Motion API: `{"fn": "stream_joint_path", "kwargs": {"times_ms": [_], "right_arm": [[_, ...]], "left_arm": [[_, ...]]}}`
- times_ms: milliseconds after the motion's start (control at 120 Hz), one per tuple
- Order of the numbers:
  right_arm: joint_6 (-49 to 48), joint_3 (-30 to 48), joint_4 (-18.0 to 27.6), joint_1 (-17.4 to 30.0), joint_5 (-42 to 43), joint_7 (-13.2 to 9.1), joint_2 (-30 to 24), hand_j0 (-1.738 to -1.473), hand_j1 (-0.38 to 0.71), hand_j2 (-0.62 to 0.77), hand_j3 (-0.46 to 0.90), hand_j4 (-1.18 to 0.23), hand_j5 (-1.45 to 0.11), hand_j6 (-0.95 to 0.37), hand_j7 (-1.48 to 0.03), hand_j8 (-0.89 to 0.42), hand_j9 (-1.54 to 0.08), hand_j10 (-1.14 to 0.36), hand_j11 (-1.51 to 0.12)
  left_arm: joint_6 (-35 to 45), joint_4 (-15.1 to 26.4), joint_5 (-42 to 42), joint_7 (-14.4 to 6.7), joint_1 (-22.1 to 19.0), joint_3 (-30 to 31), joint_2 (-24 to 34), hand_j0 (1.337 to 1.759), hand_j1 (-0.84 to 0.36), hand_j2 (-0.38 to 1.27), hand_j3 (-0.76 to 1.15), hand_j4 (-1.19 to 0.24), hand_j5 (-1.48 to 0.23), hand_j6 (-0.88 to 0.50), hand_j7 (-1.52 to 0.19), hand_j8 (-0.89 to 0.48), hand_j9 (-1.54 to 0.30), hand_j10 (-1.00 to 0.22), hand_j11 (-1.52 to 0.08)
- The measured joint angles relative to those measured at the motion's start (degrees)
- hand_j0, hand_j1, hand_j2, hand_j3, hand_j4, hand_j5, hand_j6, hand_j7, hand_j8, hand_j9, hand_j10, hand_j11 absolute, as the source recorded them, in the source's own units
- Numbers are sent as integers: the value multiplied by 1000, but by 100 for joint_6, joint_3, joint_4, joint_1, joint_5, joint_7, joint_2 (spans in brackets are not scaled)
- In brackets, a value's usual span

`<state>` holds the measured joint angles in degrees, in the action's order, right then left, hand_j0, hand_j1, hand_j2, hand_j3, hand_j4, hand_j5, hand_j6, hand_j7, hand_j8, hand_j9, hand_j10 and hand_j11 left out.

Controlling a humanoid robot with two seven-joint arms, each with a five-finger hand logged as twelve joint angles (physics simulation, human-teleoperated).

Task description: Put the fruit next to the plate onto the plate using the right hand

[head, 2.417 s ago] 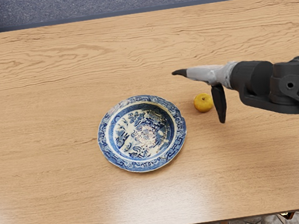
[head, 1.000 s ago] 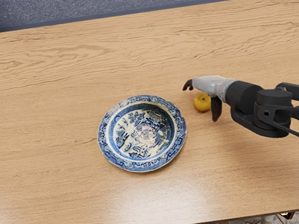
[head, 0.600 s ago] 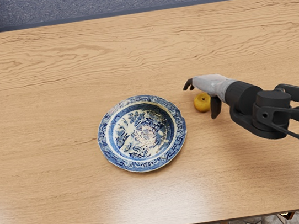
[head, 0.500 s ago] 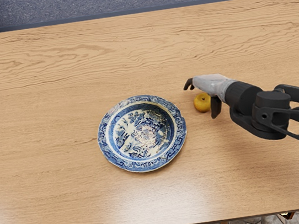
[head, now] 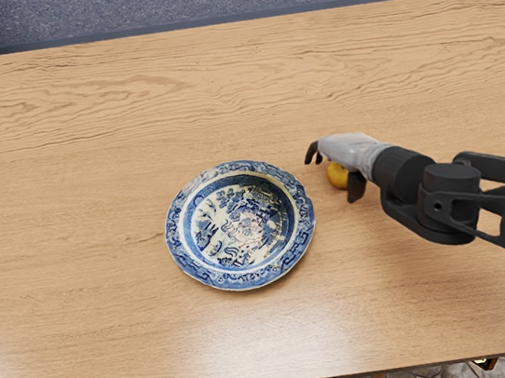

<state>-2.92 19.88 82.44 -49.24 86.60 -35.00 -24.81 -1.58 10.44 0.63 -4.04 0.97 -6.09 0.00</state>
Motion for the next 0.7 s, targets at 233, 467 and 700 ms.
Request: {"fn": "stream_joint_path", "kwargs": {"times_ms": [233,467,700], "right_arm": [[2,0,0,8,-2,0,-42,-1658,195,-88,0,-459,-590,-459,-591,-440,-592,-460,-592],[-1,1,-3,12,-16,1,-57,-1655,303,83,0,-558,-749,-553,-735,-375,-750,-405,-754],[33,6,-30,92,43,2,-48,-1648,294,29,0,-658,-730,-531,-793,-357,-780,-412,-803]], "left_arm": [[0,0,0,0,0,1,0,1658,326,4,0,-19,-25,-19,-25,-19,-25,-19,-25],[0,0,0,0,0,1,0,1658,326,4,0,-19,-25,-19,-25,-19,-25,-19,-25],[0,1,1,0,0,-1,0,1658,326,4,0,-19,-25,-19,-25,-19,-25,-19,-25]]}}
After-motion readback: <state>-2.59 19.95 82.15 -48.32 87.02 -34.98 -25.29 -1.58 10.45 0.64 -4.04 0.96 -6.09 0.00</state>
